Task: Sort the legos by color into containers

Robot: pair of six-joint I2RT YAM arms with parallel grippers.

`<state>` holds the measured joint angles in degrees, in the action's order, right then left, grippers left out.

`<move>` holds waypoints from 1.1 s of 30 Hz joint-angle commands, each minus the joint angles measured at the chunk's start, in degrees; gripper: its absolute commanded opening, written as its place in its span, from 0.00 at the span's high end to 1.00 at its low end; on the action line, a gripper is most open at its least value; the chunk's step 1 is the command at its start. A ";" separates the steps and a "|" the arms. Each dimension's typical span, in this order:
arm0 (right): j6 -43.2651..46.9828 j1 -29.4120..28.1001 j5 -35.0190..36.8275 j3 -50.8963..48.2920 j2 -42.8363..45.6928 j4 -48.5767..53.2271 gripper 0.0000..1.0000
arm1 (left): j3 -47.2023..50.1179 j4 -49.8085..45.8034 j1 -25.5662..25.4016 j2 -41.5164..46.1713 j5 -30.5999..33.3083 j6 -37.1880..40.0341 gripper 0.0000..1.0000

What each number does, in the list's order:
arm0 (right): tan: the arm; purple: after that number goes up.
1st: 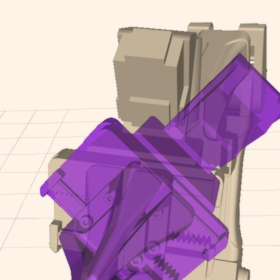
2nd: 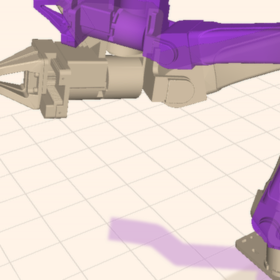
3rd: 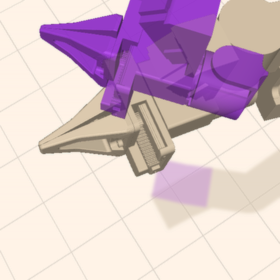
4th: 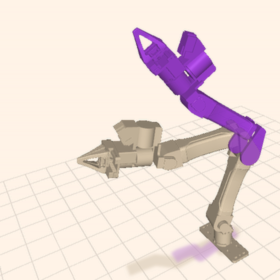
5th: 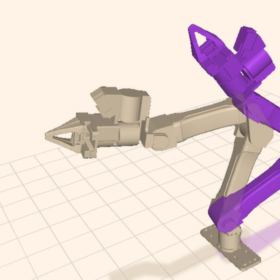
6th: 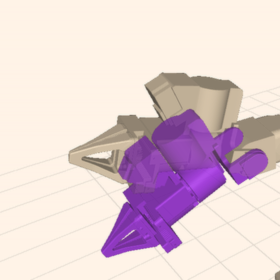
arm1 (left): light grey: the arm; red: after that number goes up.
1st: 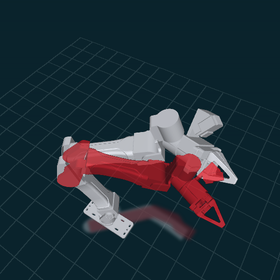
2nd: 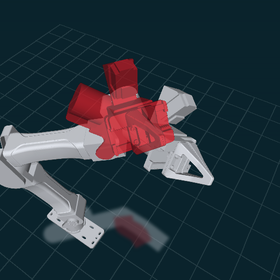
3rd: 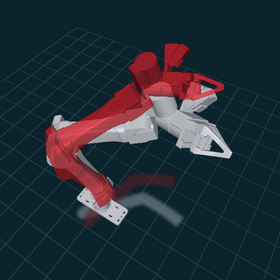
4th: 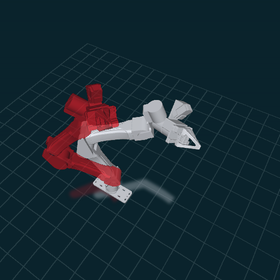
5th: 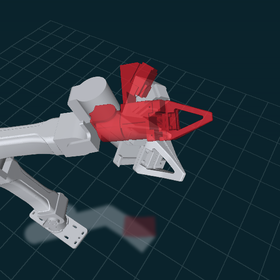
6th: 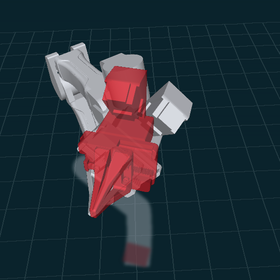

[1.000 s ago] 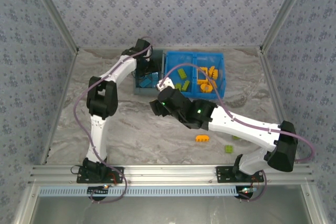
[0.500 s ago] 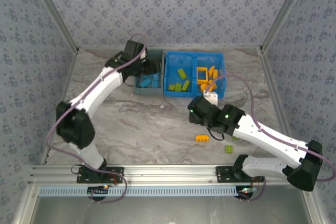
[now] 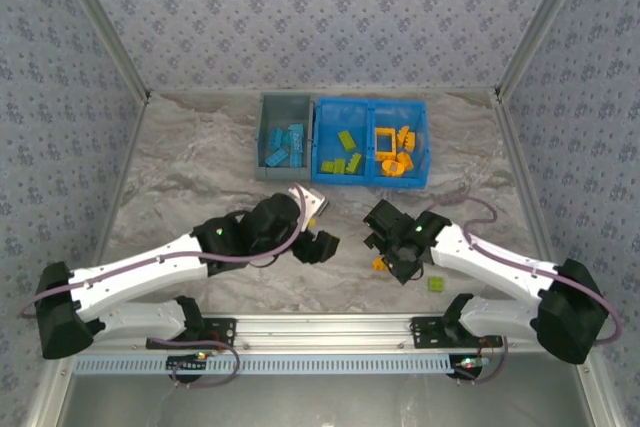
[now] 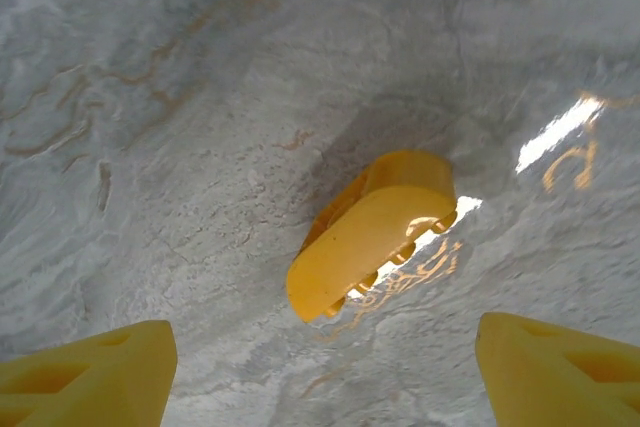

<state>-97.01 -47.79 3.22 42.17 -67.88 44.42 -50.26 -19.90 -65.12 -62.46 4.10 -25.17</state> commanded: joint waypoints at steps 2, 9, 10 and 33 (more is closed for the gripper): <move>-10.41 1.98 -4.73 -3.95 -2.61 -7.55 0.19 | 1.28 1.12 -4.69 2.32 5.86 -3.10 0.26; -10.81 5.79 -5.31 -7.27 -3.49 -11.32 0.25 | 0.29 0.91 -9.90 1.47 8.72 -4.34 0.26; -10.68 6.26 -5.16 -7.57 -3.48 -11.61 0.28 | 0.19 1.17 -10.42 1.18 8.96 -4.44 0.27; 43.77 17.48 26.74 27.71 -5.23 10.53 0.85 | -4.81 8.07 -7.99 -2.99 11.85 -11.58 0.26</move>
<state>-74.89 -33.30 17.98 63.24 -69.82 47.83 -52.71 -16.64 -74.28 -64.90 16.27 -34.54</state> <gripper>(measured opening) 0.200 0.734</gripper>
